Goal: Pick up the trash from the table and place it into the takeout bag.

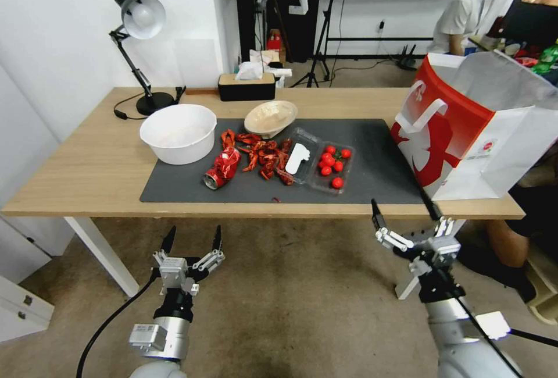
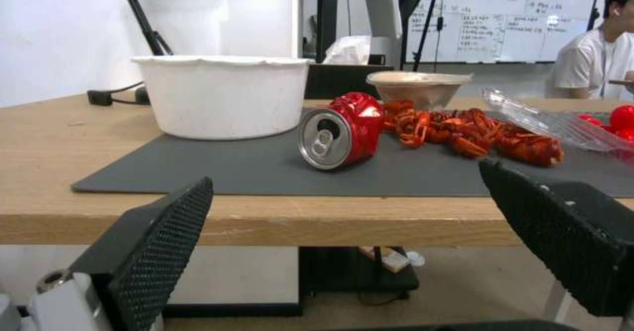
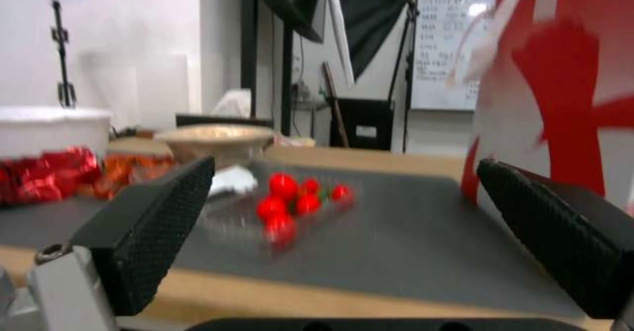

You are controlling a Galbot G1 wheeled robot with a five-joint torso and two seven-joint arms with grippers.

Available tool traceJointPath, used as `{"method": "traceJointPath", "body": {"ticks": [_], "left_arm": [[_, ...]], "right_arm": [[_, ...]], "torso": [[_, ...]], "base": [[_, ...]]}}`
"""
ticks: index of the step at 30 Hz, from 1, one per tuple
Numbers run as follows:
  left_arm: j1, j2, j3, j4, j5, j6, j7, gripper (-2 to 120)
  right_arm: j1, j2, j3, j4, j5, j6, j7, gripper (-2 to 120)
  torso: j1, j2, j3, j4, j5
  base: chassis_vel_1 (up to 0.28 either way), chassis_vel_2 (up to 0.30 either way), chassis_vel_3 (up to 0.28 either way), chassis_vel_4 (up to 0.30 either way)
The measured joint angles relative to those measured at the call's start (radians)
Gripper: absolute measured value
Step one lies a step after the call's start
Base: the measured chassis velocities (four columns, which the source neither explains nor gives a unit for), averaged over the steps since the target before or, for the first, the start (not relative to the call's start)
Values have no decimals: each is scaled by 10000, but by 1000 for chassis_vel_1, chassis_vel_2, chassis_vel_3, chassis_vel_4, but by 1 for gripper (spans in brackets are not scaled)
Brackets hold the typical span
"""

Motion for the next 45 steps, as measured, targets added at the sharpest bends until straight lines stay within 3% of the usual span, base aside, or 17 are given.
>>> {"method": "traceJointPath", "body": {"ticks": [23,28,36,45], "left_arm": [[-225,289,135,-51,-168,-137,-4,100],[-662,910,167,-183,-587,153,138,100],[-1741,2718,392,-307,-2652,1417,480,100],[-3087,4370,681,473,-4850,2463,497,100]], "right_arm": [[-50,260,-274,-797,257,122,185,100],[-48,214,-209,-783,258,122,178,100],[-56,254,-120,-684,210,122,181,100],[-123,363,41,-548,113,123,203,100]], "torso": [[1,0,0,0,1],[0,0,0,0,-1],[1,0,0,0,0],[1,0,0,0,-1]], "base": [[0,0,0,0],[0,0,0,0],[0,0,0,0],[0,0,0,0]]}}
